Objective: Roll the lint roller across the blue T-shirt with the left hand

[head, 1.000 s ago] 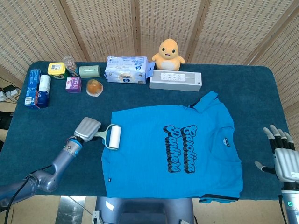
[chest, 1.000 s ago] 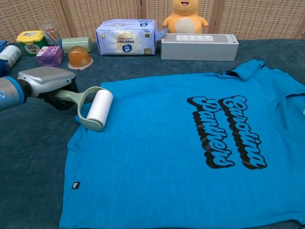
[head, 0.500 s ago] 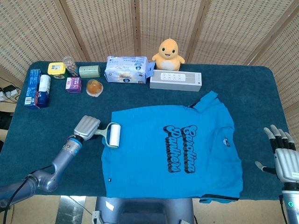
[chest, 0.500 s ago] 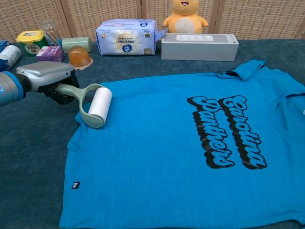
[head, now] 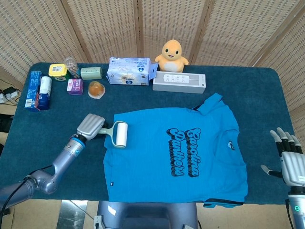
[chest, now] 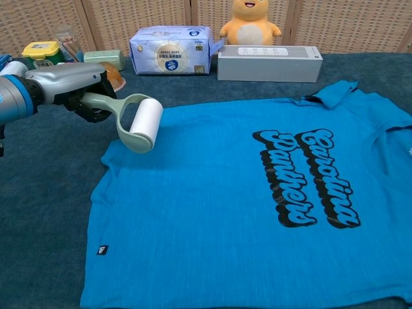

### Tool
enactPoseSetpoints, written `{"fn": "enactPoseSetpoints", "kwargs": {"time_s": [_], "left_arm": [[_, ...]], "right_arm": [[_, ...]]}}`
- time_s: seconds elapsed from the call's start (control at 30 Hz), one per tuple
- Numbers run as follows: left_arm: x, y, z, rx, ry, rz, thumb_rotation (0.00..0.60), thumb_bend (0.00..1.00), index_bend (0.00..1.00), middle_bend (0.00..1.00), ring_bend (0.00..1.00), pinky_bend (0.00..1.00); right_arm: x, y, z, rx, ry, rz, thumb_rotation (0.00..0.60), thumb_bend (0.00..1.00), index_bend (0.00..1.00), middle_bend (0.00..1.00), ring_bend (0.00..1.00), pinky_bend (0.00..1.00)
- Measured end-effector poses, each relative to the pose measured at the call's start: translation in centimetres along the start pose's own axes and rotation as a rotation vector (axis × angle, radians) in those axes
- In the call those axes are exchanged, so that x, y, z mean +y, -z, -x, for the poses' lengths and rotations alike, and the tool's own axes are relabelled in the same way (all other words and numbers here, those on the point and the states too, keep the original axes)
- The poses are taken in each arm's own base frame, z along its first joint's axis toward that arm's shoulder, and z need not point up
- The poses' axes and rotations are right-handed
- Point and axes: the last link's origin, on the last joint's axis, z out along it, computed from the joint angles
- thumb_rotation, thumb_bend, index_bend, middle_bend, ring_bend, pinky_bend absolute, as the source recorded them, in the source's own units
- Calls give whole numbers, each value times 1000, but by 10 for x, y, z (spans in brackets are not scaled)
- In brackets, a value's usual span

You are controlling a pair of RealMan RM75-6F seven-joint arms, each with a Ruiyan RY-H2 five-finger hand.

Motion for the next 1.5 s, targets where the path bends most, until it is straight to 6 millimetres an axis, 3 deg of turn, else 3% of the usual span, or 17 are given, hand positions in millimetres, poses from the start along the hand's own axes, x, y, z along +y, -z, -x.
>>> {"fn": "enactPoseSetpoints", "kwargs": {"time_s": [0.23,0.43,0.93,1.5], "left_arm": [[18,-16,-10,3,-92,41,600,678,957,941,933,1000],[33,-23,-3,-21,-124,54,600,678,957,941,933,1000],[37,-25,22,-19,-152,22,600,678,957,941,933,1000],[59,-39,31,-25,-163,37,600,681,957,941,933,1000]], "right_arm": [[2,1,-4,11,-12,2,600,0,65,0,0,0],[4,1,-7,10,-33,4,600,0,65,0,0,0],[9,-1,-11,-5,-68,5,600,0,65,0,0,0],[11,-1,-16,6,-85,10,600,0,65,0,0,0]]}}
